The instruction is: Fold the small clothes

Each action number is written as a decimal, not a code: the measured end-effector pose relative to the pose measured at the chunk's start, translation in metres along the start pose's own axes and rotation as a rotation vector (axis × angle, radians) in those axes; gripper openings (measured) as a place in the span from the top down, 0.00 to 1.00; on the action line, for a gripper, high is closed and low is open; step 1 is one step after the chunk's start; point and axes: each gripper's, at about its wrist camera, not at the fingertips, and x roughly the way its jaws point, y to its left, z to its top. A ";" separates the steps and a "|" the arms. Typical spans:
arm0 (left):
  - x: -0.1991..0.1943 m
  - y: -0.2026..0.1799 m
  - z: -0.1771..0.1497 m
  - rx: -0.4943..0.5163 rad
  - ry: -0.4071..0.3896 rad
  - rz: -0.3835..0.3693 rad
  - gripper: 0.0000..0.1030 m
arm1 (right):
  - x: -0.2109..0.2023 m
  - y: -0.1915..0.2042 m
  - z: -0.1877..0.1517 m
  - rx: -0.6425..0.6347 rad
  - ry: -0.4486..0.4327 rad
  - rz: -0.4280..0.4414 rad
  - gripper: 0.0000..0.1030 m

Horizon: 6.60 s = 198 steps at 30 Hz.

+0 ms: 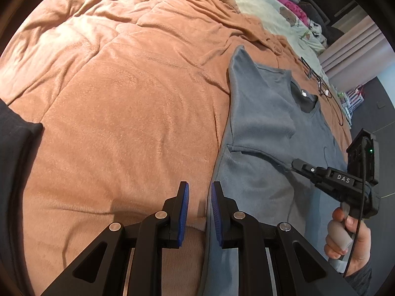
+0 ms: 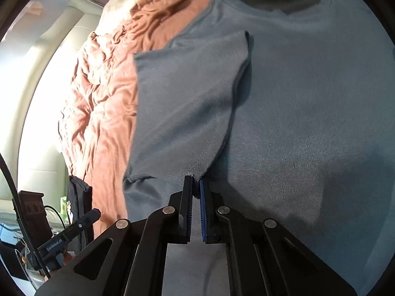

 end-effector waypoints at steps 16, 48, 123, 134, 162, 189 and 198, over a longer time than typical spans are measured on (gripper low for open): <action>-0.031 -0.020 -0.027 -0.021 -0.043 -0.026 0.81 | -0.035 0.009 -0.026 -0.033 0.011 -0.024 0.86; -0.101 -0.120 -0.106 0.052 -0.219 0.013 0.07 | -0.243 -0.060 -0.137 -0.116 -0.344 -0.082 0.18; 0.015 -0.414 -0.186 0.406 -0.127 -0.131 0.28 | -0.381 -0.294 -0.241 0.255 -0.653 -0.007 0.22; 0.072 -0.437 -0.143 0.434 -0.062 -0.107 0.42 | -0.341 -0.332 -0.176 0.367 -0.632 0.101 0.31; 0.204 -0.485 -0.039 0.479 0.016 -0.049 0.66 | -0.273 -0.389 -0.032 0.424 -0.601 0.110 0.39; 0.225 -0.488 -0.018 0.493 0.043 -0.033 0.75 | -0.293 -0.319 -0.029 0.287 -0.574 0.340 0.97; 0.194 -0.453 -0.003 0.441 0.006 0.008 0.75 | -0.273 -0.287 0.001 0.228 -0.533 0.327 0.97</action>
